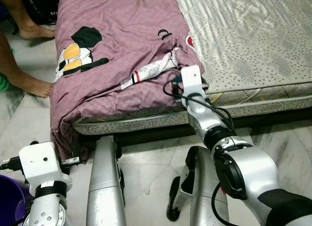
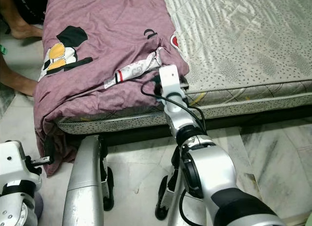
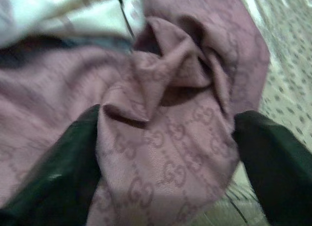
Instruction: Clean up the room
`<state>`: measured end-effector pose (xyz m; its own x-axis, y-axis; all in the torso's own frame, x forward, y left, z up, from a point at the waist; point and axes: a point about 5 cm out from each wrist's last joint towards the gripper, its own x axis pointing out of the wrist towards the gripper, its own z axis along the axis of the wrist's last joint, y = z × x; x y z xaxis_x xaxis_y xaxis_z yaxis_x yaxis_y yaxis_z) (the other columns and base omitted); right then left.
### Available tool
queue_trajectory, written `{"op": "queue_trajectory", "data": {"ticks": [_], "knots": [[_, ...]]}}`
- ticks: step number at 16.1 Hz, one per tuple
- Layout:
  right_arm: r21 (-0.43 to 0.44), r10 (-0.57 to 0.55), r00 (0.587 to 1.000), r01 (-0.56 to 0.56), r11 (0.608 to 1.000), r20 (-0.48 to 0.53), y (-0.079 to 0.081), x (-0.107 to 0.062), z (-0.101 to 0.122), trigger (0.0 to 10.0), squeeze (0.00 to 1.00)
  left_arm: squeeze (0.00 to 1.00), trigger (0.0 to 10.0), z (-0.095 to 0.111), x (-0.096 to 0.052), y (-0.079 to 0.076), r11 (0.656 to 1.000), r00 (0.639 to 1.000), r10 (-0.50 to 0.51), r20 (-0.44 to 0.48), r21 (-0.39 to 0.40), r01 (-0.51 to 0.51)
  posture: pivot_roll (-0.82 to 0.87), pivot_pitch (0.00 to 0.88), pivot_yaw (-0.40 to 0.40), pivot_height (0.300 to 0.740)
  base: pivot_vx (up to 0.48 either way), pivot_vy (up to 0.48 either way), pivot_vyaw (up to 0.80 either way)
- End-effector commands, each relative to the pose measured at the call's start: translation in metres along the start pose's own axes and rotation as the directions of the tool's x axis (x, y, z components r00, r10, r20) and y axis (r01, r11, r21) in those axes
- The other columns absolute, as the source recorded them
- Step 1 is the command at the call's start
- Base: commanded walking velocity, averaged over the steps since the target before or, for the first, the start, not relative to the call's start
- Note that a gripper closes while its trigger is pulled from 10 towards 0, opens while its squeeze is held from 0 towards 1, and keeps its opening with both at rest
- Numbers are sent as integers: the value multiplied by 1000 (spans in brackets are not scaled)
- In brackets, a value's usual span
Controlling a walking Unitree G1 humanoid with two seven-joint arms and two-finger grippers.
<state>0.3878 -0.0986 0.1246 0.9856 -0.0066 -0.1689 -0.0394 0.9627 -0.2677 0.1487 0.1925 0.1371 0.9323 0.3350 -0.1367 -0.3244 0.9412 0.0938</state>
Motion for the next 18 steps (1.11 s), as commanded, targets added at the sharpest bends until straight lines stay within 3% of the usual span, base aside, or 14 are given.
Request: {"op": "queue_trajectory", "data": {"ticks": [1,6,10,18], "knots": [[-14,-27,999,26,1000,-44,-1,-1,-8,0,0,0,10000,2,-4,2,1000,1000,3,-4,15,-3,311,281,-38,525,0,0,0],[29,-56,998,57,998,-31,-1,1,1,0,0,0,10000,3,-3,2,1000,1000,5,-8,14,-5,306,287,-39,525,0,0,0],[58,-55,997,58,997,-48,-2,-1,-5,0,0,0,10000,2,-3,1,1000,1000,8,-9,10,-8,301,277,-40,525,0,0,0],[223,-41,992,66,973,-116,-8,-2,-16,0,0,0,10000,2,8,-1,1000,1000,8,6,-2,-8,288,234,-45,525,0,0,0]]}}
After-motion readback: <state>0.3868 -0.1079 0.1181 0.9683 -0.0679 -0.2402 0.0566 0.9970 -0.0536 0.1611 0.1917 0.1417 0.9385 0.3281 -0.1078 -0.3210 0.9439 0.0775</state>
